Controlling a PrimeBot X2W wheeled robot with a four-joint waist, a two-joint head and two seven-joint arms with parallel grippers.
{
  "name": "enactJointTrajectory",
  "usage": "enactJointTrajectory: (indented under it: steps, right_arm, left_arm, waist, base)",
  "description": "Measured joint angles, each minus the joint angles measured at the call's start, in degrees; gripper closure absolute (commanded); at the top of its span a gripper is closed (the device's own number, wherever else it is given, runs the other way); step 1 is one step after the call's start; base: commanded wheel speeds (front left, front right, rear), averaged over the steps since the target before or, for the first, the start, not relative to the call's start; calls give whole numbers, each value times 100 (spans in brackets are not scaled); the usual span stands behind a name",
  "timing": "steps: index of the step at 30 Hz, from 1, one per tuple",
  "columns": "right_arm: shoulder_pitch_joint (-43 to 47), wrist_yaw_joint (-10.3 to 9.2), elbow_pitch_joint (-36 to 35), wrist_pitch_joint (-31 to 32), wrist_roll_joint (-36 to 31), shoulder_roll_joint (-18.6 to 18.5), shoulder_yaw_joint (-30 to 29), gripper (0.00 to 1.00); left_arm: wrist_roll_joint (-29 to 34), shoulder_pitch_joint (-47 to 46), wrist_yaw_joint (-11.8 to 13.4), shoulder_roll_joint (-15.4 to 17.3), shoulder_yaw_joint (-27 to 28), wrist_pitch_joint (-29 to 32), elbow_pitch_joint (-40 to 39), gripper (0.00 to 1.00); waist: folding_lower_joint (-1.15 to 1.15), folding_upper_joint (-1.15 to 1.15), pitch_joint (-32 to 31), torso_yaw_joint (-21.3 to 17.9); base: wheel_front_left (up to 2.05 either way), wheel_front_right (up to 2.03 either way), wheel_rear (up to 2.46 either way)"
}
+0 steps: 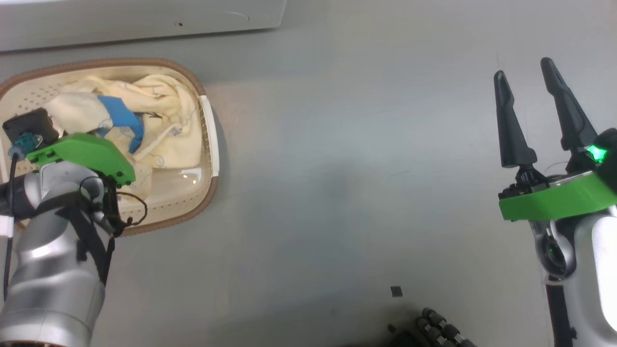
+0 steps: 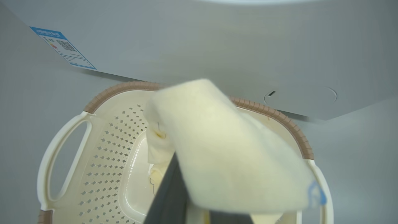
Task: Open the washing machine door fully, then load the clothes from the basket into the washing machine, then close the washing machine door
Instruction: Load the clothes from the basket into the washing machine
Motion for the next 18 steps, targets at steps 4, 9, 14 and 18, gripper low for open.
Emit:
enactJointTrajectory:
  steps: [4,9,14,18]
  right_arm:
    - [206,0,34,80,-92,0,-21,0]
    - [451,0,62,169,-162,0,-60,0]
    - [752,0,96,276,-193,4,-116,0]
    - [945,0,100,344,-241,13,-124,0]
  left_arm:
    - [163,612,169,18,160,-1,-798,100]
    - [407,1448,339,15,346,0,-1764,100]
    - [711,2314,446,5,515,0,-2905,100]
    - [879,2805,482,1,544,0,-3543,100]
  waist:
    - [0,0,-401,55]
    - [0,0,-921,122]
    - [0,0,-1523,211]
    - [0,0,-1884,281]
  base:
    - [0,0,0]
    - [0,0,0]
    - [0,0,0]
    - [0,0,0]
